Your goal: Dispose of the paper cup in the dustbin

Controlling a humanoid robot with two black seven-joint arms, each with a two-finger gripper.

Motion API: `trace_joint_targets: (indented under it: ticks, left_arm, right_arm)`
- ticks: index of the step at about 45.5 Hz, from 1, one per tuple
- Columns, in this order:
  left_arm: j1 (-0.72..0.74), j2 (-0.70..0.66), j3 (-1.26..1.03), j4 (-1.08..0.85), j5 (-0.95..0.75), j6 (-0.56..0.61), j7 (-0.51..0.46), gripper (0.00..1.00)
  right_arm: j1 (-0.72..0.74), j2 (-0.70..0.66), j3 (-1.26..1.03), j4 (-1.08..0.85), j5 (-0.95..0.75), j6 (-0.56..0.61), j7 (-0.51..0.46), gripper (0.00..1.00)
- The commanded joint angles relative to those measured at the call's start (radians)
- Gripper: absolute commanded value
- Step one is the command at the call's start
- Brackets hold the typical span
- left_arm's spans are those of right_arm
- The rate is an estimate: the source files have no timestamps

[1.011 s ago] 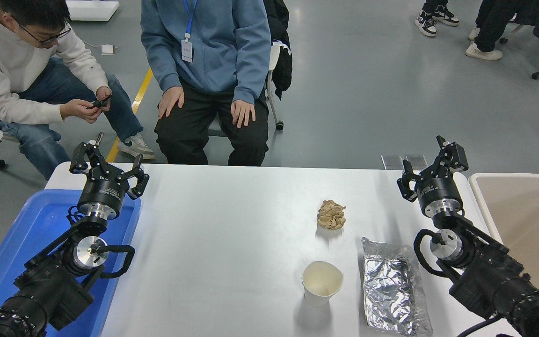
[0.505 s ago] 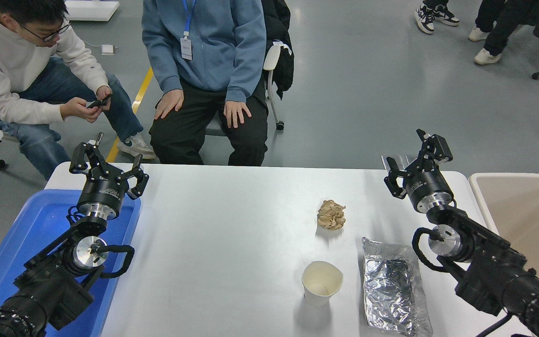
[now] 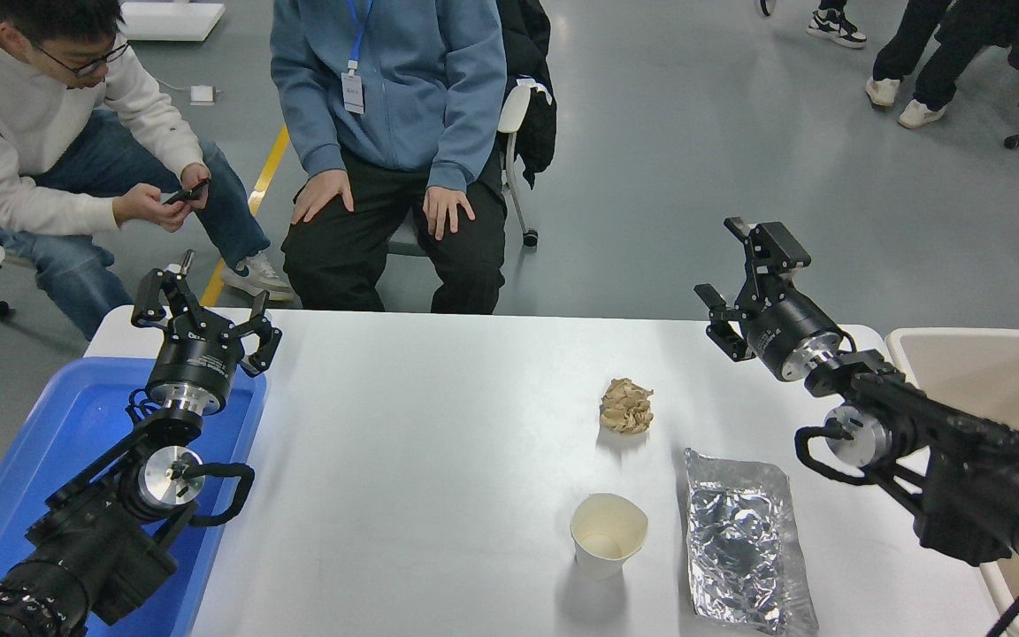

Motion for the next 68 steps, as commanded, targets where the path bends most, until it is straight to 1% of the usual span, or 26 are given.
trace_joint_targets:
  ticks: [1, 10, 20, 30, 39, 46, 51, 55, 58, 61, 68]
  left_arm:
    - [0.0, 0.001, 0.0, 0.0, 0.0, -0.001, 0.0, 1.0]
    - [0.0, 0.001, 0.0, 0.0, 0.0, 0.001, 0.0, 1.0]
    - [0.0, 0.001, 0.0, 0.0, 0.0, 0.001, 0.0, 1.0]
    - [0.0, 0.001, 0.0, 0.0, 0.0, 0.001, 0.0, 1.0]
    - [0.0, 0.001, 0.0, 0.0, 0.0, 0.001, 0.0, 1.0]
    - [0.0, 0.001, 0.0, 0.0, 0.0, -0.001, 0.0, 1.0]
    - [0.0, 0.001, 0.0, 0.0, 0.0, 0.001, 0.0, 1.0]
    - [0.0, 0.001, 0.0, 0.0, 0.0, -0.001, 0.0, 1.0]
    - [0.0, 0.001, 0.0, 0.0, 0.0, 0.001, 0.0, 1.0]
    - [0.0, 0.001, 0.0, 0.0, 0.0, 0.001, 0.0, 1.0]
    - [0.0, 0.001, 0.0, 0.0, 0.0, 0.001, 0.0, 1.0]
  right_arm:
    - [0.167, -0.066, -0.289, 0.089, -0.128, -0.009, -0.005, 1.0]
    - [0.361, -0.065, -0.556, 0.122, -0.149, 0.001, -0.006, 1.0]
    - [0.47, -0.039, -0.703, 0.147, -0.321, 0.014, -0.035, 1.0]
    - [0.589, 0.039, -0.867, 0.145, -0.458, 0.13, -0.038, 1.0]
    - [0.649, 0.067, -0.901, 0.17, -0.47, 0.293, -0.038, 1.0]
    - [0.655, 0.085, -0.902, 0.17, -0.479, 0.299, -0.06, 1.0]
    - [0.672, 0.101, -0.904, 0.17, -0.495, 0.317, -0.152, 1.0]
    - [0.681, 0.127, -0.904, 0.179, -0.498, 0.389, -0.201, 1.0]
    - [0.68, 0.154, -0.909, 0.179, -0.498, 0.425, -0.216, 1.0]
    - [0.675, 0.177, -0.924, 0.182, -0.498, 0.432, -0.229, 1.0]
    - [0.675, 0.194, -0.955, 0.217, -0.498, 0.477, -0.226, 1.0]
